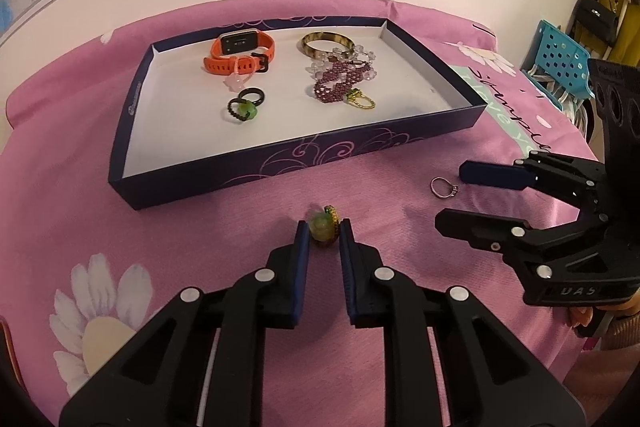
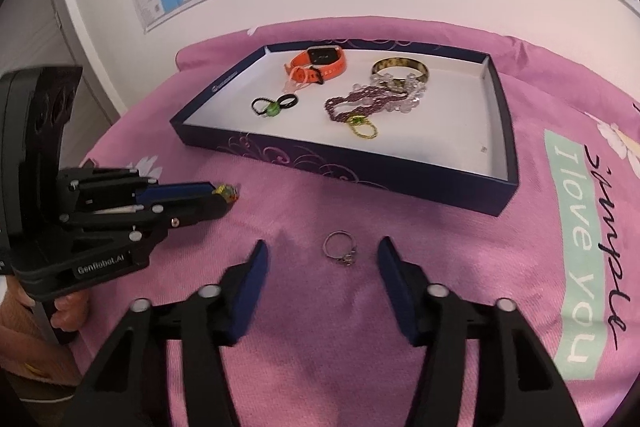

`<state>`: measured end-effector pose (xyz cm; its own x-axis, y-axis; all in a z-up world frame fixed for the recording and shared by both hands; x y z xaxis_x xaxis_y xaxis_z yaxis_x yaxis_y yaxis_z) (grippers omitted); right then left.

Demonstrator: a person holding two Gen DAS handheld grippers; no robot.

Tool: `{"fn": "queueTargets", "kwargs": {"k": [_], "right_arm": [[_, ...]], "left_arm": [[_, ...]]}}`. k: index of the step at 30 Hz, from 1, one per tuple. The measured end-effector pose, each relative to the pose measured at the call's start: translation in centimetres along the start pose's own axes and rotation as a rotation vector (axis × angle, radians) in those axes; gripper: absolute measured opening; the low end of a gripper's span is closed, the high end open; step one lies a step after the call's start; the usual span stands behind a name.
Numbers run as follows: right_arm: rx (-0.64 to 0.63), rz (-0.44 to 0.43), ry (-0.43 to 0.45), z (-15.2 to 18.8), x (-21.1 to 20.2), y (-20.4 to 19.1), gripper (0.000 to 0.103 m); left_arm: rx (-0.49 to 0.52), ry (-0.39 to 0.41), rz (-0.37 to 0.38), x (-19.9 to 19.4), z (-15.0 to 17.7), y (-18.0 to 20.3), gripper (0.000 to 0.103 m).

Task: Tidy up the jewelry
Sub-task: 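Grasp the silver ring with the right tool while the left tool holds the green charm, then lift the silver ring with the right tool while the left tool carries the charm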

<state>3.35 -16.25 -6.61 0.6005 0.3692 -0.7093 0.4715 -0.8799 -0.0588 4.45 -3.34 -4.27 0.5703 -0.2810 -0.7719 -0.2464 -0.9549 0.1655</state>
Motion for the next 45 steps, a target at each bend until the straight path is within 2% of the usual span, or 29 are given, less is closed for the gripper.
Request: {"fn": "queueTargets", "kwargs": {"k": [4, 8, 9, 11, 13, 18, 20, 45], "right_arm": [[-0.034, 0.035, -0.016, -0.2, 0.4, -0.5, 0.046], [-0.055, 0.081, -0.024, -0.2, 0.4, -0.6, 0.032], [-0.054, 0.082, -0.024, -0.2, 0.4, -0.6, 0.030], [-0.052, 0.084, -0.024, -0.2, 0.4, -0.5, 0.020], [-0.057, 0.080, -0.026, -0.2, 0.4, -0.5, 0.014], [-0.063, 0.082, -0.025, -0.2, 0.4, -0.7, 0.012], [-0.052, 0.058, -0.023, -0.2, 0.4, -0.6, 0.008], [0.011, -0.034, 0.055, -1.0, -0.6, -0.4, 0.008]], "left_arm": [[-0.011, 0.000, -0.004, 0.0, 0.1, -0.5, 0.016], [-0.022, 0.001, -0.005, -0.1, 0.1, -0.8, 0.016], [-0.024, 0.002, -0.005, -0.1, 0.2, -0.9, 0.016], [-0.028, 0.002, -0.003, -0.1, 0.2, -1.0, 0.016], [-0.029, 0.003, -0.003, -0.1, 0.2, -1.0, 0.016], [-0.031, 0.004, -0.003, -0.2, 0.3, -1.1, 0.016], [-0.032, 0.004, -0.003, -0.2, 0.3, -1.2, 0.016], [-0.042, 0.036, -0.010, -1.5, 0.0, -2.2, 0.016]]}}
Point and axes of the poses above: each gripper's, at about its wrist camera, not at the fingertips, and x roughly the way its jaws point, y to its right, z to its underside, the point moved 1 cm from there along x, roughly the way its jaws point, and after that the axes turned 6 degrees about -x, right-handed, at the moved point
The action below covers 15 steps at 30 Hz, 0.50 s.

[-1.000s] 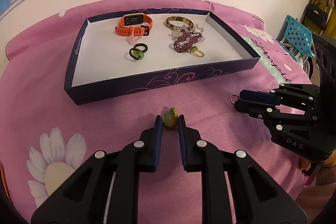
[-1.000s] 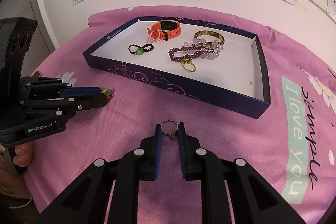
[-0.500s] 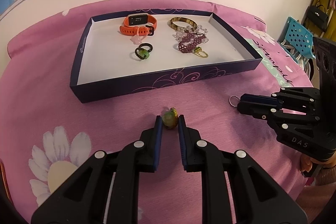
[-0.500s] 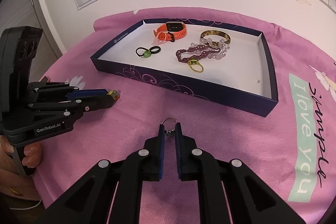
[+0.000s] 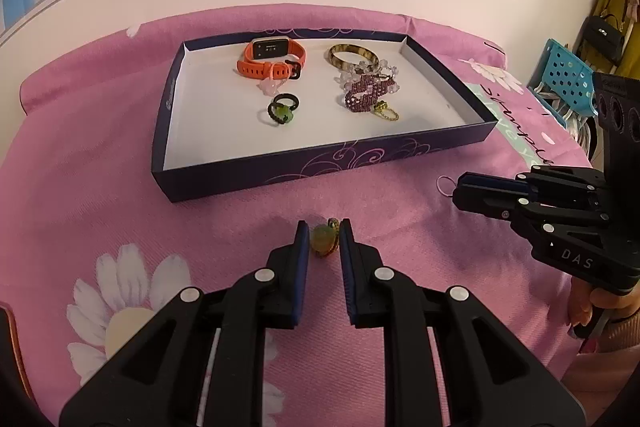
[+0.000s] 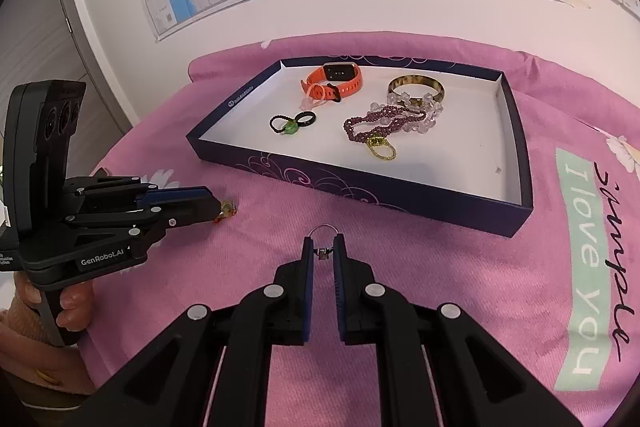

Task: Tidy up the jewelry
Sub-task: 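Lift the silver ring with the right tool while the left tool carries the charm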

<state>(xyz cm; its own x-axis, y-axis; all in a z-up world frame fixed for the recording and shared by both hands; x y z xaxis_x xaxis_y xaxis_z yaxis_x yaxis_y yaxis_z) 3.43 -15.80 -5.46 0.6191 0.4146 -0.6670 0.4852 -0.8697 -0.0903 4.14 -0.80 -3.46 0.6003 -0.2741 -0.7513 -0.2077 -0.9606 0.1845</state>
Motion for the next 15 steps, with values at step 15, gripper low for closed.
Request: {"fn": "queueTargets", "kwargs": {"k": [15], "right_arm": [[0.007, -0.010, -0.008, 0.3, 0.4, 0.0, 0.008]], "left_arm": [[0.046, -0.028, -0.024, 1.0, 0.6, 0.2, 0.027]]}}
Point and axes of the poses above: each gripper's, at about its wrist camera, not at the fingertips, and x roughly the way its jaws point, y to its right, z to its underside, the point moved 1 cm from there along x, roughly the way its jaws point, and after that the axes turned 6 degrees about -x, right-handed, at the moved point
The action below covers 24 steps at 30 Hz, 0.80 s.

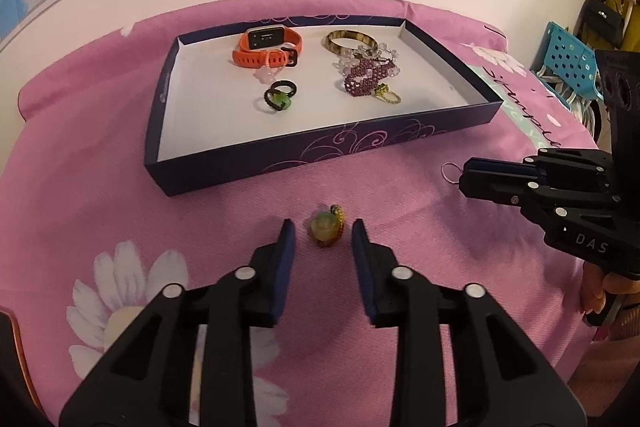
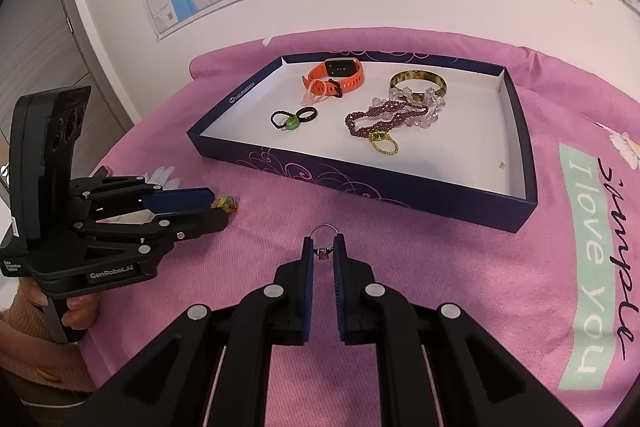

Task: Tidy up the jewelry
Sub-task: 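Lift the silver ring with the right tool while the left tool carries the charm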

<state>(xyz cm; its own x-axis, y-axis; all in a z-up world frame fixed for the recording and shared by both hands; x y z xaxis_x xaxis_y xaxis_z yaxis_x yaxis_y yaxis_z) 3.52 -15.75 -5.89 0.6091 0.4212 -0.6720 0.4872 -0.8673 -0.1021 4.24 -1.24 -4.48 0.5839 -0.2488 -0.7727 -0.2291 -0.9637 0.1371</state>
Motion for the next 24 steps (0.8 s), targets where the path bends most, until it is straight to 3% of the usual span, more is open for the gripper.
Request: {"fn": "queueTargets", "kwargs": {"k": [3, 24], "right_arm": [[0.004, -0.001, 0.002, 0.0, 0.0, 0.0, 0.008], [-0.024, 0.007, 0.069, -1.6, -1.4, -0.4, 0.008]], "left_arm": [[0.001, -0.002, -0.004, 0.2, 0.0, 0.2, 0.017], [-0.025, 0.090, 0.019, -2.8, -1.0, 0.3, 0.017]]}}
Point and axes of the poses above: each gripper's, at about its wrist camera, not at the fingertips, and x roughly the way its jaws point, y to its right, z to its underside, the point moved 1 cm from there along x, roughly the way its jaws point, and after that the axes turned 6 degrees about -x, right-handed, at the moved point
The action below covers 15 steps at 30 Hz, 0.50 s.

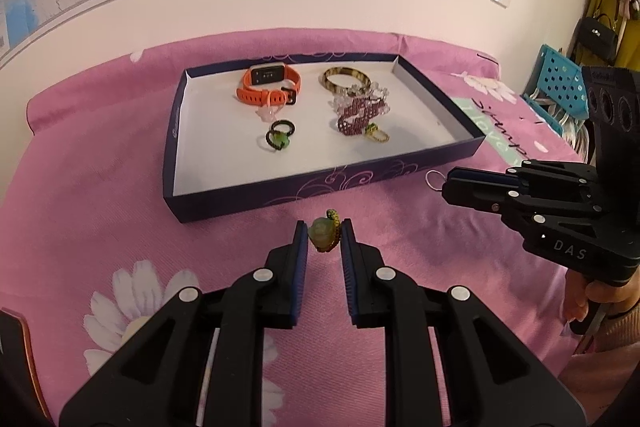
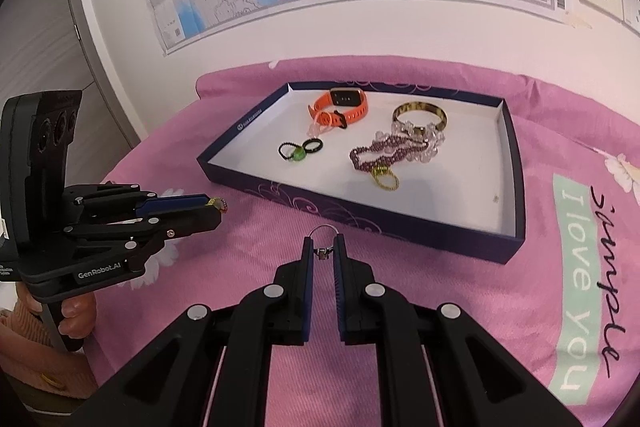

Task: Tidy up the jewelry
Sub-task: 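Lift the silver ring with the right tool while the left tool carries the charm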

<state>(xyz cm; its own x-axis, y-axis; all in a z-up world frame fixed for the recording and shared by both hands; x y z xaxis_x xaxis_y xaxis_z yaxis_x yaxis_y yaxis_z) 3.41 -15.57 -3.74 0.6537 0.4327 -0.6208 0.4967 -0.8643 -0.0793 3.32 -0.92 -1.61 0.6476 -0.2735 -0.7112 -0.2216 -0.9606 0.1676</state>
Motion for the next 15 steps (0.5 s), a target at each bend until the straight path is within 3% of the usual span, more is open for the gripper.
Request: {"fn": "queueTargets", "kwargs": {"k": [15], "right_arm": [[-0.014, 0.007, 0.048, -1.8, -0.8, 0.3, 0.008]], "left_arm": [[-0.002, 0.052, 0.005, -1.6, -1.5, 0.2, 0.017]]}}
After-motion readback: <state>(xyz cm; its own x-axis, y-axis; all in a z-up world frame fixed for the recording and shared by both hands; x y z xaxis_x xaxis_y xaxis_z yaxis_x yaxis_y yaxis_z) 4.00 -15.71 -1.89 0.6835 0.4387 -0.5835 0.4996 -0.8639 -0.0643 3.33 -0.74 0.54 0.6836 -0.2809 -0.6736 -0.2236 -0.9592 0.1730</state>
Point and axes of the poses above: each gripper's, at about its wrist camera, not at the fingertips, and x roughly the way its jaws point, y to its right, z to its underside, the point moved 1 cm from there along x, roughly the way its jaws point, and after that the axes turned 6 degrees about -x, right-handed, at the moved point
